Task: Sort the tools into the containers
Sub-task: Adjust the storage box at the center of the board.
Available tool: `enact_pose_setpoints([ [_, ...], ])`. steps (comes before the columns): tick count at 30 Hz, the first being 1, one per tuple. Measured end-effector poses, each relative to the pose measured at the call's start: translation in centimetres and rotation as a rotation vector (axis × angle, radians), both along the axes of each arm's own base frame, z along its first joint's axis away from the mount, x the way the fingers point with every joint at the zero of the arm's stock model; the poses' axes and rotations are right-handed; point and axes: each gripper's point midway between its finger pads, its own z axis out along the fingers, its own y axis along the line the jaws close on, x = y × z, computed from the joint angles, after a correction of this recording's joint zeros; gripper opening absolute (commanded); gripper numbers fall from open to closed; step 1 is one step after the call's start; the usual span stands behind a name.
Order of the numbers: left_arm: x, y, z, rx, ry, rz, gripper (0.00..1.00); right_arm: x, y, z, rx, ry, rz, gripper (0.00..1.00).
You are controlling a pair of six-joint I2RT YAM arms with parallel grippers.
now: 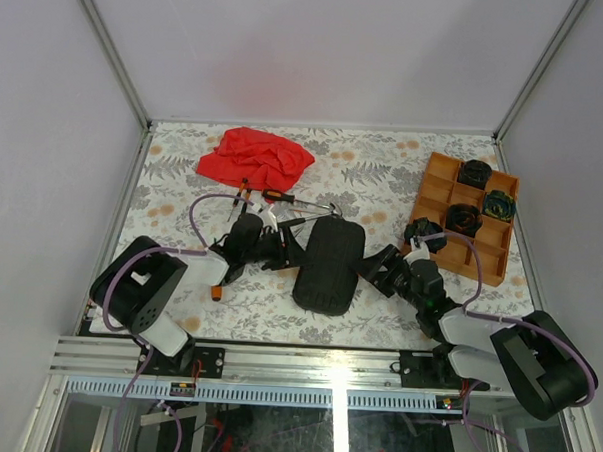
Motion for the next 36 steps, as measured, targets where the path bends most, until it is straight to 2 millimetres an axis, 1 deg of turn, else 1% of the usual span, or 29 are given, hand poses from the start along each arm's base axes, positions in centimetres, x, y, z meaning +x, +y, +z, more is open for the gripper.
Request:
enact_pose_setpoints([
  [6,0.1,0.0,-0.1,-0.024,0.012,-0.010,0.05,0.0,-0.3,-0.3,0.009,0.019,-0.021,0.85],
  [9,0.1,-0.1,-0.1,-0.031,0.011,-0.016,0.05,0.0,-0.3,-0.8,0.015,0.045,-0.028,0.85],
  [12,0.1,-0.1,-0.1,-0.034,0.009,-0.019,0.06,-0.1,-0.1,-1.5,0.038,0.080,-0.032,0.85],
  [16,0.1,-0.2,0.0,-0.033,0.009,-0.021,0.08,0.1,0.5,-1.5,0.083,0.091,-0.023,0.85],
  [21,0.4,0.0,-0.1,-0.025,0.010,-0.011,0.12,0.7,1.1,-1.4,0.150,0.084,-0.010,0.84],
  [25,1.0,0.3,0.0,-0.013,0.005,0.014,0.15,1.4,1.4,-1.5,0.215,0.073,-0.022,0.78],
  [28,1.4,0.4,0.0,-0.001,-0.001,0.027,0.18,2.0,1.5,-1.4,0.268,0.078,-0.038,0.77],
  [32,1.8,0.3,0.1,0.015,-0.012,0.038,0.25,2.0,1.4,-1.4,0.268,0.077,-0.039,0.77],
  [36,2.2,-0.1,0.2,0.026,-0.025,0.039,0.32,1.8,1.3,-1.5,0.228,0.068,-0.027,0.72],
])
